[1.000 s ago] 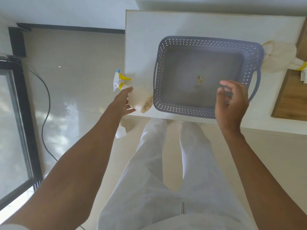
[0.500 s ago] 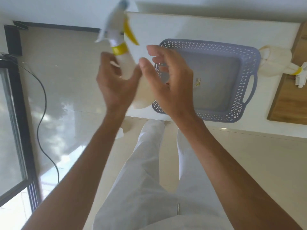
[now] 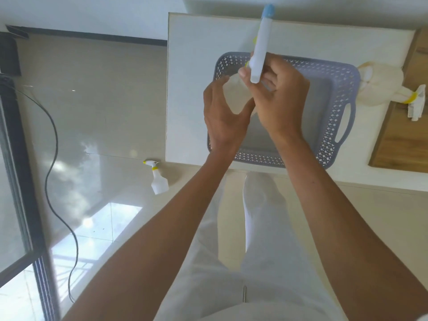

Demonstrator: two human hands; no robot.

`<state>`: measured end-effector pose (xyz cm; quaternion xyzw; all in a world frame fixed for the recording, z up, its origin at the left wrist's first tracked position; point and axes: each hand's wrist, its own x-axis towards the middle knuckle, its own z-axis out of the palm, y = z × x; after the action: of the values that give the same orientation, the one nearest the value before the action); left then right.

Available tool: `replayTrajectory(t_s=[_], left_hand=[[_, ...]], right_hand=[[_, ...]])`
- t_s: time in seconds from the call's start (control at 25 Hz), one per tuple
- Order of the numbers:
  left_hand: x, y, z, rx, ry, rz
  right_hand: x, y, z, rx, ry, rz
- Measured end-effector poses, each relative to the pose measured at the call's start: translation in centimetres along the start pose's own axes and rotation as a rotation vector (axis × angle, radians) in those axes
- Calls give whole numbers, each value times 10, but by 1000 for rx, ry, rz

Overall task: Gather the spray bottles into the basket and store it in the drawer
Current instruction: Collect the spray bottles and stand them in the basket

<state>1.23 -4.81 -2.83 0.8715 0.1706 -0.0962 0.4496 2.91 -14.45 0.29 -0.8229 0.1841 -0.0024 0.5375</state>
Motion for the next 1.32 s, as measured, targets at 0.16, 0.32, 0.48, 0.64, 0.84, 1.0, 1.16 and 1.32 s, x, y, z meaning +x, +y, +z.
replayTrajectory(t_s=[0.16,0.32,0.48,0.64,0.84,1.0,1.16,1.32], left_hand=[[29,-15,10,40,-29,-64],[45,-25,18,105,-113,-81],[47,-27,24,197,-109,-52],[43,-29,23,273,-154,-37],[30,-29,13,336,-165,24],[15,-23,-17,140,-68,20],[12,13,-52,18,229,26],[12,98,-51,-76,359,302]], right_hand=[[8,25,14,21,-10,28],[13,40,27,-73,-4,8],[16,44,36,-98,17,-64],[9,49,33,-125,17,-58],[4,48,29,-85,-12,-42],[10,50,12,-122,-142,3],[-6,69,-32,-106,-117,28],[-36,93,-94,-50,51,112]])
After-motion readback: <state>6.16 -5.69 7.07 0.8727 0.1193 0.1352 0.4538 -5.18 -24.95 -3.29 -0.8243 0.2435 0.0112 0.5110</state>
